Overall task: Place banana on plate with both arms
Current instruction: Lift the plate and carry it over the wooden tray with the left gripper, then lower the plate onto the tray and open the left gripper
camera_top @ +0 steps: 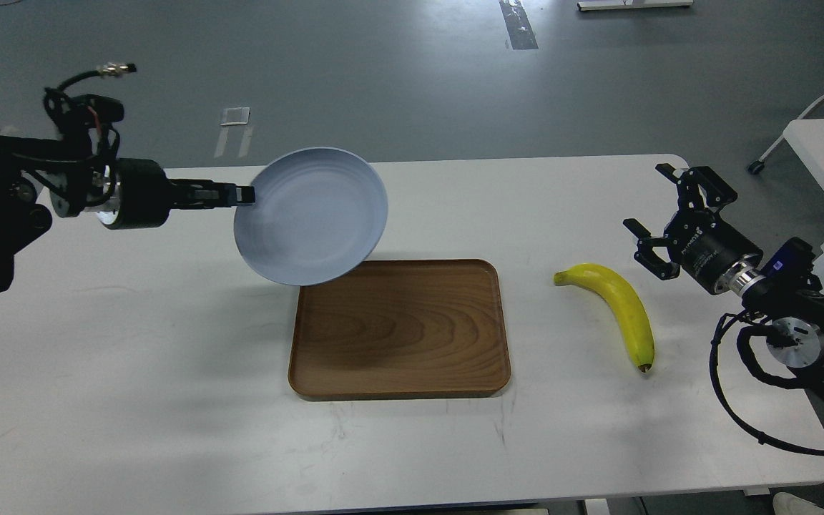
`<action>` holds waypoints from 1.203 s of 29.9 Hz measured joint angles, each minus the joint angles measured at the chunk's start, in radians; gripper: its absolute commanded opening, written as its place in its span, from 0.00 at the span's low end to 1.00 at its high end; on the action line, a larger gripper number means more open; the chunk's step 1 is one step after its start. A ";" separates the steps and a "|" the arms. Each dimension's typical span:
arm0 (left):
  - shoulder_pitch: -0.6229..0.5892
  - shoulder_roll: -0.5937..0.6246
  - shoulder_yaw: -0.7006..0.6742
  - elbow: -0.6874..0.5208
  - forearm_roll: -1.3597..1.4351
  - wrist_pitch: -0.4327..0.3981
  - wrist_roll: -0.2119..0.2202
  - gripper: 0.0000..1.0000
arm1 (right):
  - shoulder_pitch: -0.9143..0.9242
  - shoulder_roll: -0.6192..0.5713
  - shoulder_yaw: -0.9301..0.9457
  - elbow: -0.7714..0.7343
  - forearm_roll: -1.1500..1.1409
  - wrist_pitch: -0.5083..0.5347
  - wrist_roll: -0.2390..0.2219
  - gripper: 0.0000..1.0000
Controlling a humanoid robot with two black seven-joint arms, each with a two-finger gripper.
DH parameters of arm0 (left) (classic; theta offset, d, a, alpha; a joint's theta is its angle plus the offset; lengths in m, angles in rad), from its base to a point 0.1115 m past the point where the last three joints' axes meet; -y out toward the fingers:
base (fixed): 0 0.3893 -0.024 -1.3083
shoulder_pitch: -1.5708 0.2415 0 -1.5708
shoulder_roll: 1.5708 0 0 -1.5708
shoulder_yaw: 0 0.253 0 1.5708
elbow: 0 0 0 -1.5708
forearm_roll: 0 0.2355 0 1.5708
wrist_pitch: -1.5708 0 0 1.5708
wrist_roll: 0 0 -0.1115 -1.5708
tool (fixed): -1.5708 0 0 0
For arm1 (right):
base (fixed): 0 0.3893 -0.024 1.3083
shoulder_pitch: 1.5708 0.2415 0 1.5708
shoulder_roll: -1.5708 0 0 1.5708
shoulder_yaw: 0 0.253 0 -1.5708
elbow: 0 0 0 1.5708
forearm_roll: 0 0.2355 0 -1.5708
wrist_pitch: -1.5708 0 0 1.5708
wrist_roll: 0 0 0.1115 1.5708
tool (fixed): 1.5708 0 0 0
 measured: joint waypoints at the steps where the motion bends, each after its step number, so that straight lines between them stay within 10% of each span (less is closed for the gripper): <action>1: -0.003 -0.022 0.000 0.000 0.021 0.000 0.000 0.00 | 0.000 0.000 0.000 0.000 0.000 0.000 0.000 1.00; 36: 0.019 -0.420 0.160 0.297 0.126 0.000 0.044 0.00 | -0.009 -0.012 0.000 -0.003 0.000 0.000 0.000 1.00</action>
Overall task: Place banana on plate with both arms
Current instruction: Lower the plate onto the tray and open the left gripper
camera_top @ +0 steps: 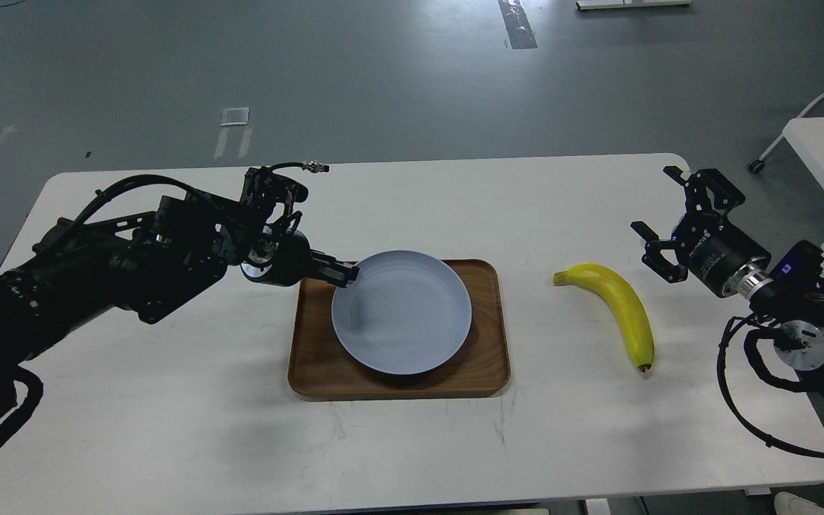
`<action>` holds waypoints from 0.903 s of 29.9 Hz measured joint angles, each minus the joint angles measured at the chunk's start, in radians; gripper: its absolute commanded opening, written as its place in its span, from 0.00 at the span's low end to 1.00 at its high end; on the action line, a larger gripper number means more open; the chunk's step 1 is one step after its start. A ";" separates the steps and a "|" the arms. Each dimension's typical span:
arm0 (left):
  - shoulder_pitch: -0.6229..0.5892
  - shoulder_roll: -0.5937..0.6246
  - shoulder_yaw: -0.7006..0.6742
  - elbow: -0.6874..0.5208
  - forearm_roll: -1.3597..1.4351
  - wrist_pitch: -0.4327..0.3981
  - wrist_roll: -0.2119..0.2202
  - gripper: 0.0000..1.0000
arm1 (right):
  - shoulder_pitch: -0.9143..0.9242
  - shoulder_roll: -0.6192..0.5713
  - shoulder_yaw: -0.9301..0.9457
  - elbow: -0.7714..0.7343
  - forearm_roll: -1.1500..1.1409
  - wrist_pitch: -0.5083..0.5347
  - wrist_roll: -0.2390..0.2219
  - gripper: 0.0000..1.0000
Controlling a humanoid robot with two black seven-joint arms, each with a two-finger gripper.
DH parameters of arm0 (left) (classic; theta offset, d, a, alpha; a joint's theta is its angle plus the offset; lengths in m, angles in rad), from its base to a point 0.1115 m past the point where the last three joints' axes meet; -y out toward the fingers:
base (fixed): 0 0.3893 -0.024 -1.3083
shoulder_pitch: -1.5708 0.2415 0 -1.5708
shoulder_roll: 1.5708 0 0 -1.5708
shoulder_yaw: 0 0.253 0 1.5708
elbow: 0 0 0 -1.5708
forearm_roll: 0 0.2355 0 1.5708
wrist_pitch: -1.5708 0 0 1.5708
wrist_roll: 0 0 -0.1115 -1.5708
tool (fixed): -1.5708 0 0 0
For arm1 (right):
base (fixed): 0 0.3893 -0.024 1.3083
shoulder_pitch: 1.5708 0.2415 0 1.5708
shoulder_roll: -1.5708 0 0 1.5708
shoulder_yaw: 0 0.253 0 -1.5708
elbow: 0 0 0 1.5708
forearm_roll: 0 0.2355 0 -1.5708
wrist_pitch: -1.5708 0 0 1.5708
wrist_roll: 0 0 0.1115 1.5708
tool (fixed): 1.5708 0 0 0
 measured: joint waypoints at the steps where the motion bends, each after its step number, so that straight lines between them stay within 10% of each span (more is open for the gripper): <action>1: 0.002 -0.001 0.000 0.002 0.000 0.000 0.000 0.00 | 0.000 0.000 0.000 0.000 0.000 0.000 0.000 1.00; 27: 0.017 -0.079 -0.001 0.070 -0.009 0.000 0.002 0.03 | -0.007 -0.001 -0.002 -0.002 0.000 0.000 0.000 1.00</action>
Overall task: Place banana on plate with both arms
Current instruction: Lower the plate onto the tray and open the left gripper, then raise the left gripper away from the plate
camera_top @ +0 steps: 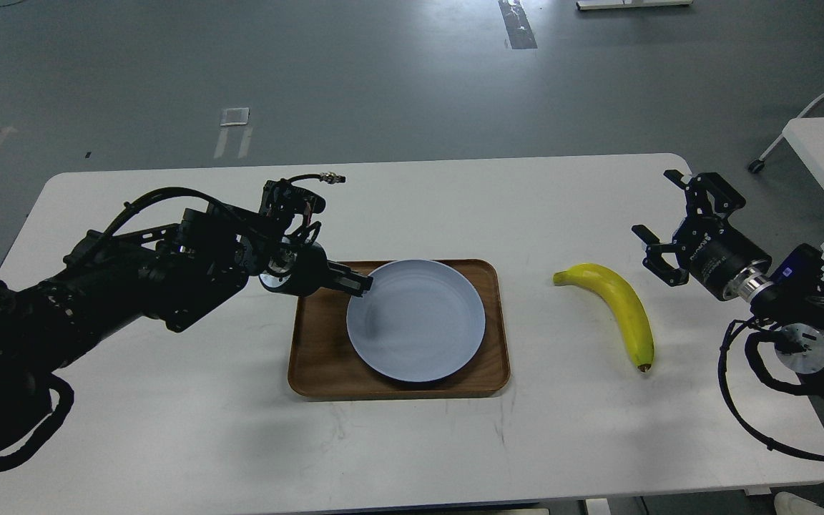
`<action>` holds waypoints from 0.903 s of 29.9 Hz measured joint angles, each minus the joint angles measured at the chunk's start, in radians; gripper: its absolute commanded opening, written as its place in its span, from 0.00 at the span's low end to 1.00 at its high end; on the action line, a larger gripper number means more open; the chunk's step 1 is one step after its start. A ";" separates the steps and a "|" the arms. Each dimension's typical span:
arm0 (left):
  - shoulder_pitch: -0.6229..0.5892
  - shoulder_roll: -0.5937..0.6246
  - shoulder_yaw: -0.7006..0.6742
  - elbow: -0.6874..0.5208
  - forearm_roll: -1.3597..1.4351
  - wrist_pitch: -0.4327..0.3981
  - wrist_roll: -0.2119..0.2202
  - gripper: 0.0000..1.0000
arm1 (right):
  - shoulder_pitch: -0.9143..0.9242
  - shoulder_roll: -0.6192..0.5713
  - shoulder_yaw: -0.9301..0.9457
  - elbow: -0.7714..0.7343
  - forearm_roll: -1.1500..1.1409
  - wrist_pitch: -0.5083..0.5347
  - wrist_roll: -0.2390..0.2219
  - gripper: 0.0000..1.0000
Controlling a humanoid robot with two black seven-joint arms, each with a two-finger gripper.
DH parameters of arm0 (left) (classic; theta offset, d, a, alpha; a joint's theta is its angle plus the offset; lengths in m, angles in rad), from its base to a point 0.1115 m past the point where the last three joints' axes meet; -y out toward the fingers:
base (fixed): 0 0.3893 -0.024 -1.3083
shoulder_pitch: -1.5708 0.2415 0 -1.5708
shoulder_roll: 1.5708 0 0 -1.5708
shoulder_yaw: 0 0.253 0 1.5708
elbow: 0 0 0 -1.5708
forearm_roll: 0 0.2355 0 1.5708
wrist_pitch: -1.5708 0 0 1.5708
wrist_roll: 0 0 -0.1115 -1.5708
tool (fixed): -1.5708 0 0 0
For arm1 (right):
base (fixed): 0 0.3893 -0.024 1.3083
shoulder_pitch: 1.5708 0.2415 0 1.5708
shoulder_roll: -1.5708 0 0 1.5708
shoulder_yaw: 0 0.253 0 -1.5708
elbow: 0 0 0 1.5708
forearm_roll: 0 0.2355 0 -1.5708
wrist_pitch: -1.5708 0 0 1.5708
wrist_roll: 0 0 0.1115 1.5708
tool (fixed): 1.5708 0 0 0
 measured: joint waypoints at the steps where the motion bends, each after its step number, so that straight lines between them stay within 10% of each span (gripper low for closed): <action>1: 0.000 -0.001 0.000 0.001 -0.001 0.000 0.000 0.03 | 0.000 0.000 0.000 0.000 0.000 0.000 0.000 1.00; 3: 0.000 -0.002 0.000 0.003 -0.005 0.000 0.000 0.58 | 0.000 0.000 0.000 0.000 0.000 0.000 0.000 1.00; 8: 0.000 -0.004 0.000 0.003 -0.034 0.000 0.000 0.92 | 0.001 0.001 0.000 -0.001 0.000 0.000 0.000 1.00; 27: -0.070 0.232 -0.036 -0.009 -1.306 0.000 -0.046 0.98 | 0.016 0.001 -0.002 -0.006 -0.002 0.000 0.000 1.00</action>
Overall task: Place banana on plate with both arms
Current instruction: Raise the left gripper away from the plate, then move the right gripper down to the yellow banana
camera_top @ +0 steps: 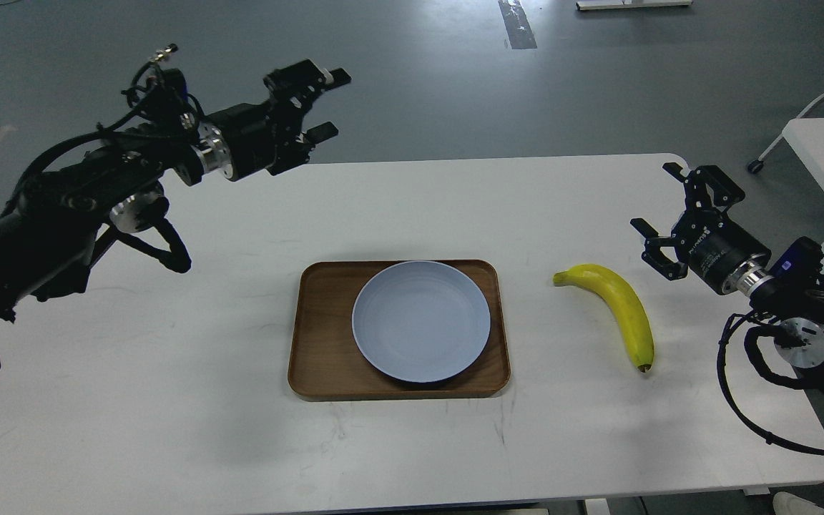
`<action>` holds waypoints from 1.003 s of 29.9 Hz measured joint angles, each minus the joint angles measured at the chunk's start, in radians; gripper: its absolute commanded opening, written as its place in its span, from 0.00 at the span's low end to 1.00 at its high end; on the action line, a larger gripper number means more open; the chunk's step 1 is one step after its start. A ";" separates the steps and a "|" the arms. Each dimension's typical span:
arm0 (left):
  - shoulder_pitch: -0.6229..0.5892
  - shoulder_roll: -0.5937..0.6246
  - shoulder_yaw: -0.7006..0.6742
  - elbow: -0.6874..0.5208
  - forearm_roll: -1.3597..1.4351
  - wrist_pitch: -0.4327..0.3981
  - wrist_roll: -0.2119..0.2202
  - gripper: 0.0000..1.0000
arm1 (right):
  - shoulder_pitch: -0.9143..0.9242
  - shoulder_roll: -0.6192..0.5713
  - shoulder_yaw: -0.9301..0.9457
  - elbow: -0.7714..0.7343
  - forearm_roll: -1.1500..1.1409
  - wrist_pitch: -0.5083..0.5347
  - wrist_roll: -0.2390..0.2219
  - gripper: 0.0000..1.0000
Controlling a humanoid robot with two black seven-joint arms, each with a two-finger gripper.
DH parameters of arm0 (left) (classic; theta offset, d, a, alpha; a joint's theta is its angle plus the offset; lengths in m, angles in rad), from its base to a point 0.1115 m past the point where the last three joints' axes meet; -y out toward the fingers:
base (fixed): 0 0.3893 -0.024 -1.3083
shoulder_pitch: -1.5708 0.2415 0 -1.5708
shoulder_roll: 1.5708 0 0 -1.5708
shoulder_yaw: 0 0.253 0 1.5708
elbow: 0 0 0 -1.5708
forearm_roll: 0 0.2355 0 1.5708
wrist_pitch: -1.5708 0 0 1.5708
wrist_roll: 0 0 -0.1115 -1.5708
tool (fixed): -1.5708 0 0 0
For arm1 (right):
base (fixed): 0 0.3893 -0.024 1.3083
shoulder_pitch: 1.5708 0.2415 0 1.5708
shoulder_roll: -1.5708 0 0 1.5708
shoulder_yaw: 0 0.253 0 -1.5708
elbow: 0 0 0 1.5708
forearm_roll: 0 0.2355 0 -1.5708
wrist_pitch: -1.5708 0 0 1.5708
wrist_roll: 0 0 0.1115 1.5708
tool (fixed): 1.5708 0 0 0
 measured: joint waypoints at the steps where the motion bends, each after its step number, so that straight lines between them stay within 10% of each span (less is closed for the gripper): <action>1: 0.028 0.028 -0.019 -0.001 -0.045 0.000 0.000 0.98 | -0.001 0.001 -0.001 -0.003 -0.001 0.000 0.000 1.00; 12: 0.385 0.099 -0.346 -0.065 -0.121 0.000 0.000 0.98 | 0.031 -0.006 -0.083 -0.004 -0.053 0.000 0.000 1.00; 30: 0.417 0.084 -0.366 -0.089 -0.117 0.000 0.000 0.98 | 0.610 -0.133 -0.633 0.125 -0.732 0.000 0.001 1.00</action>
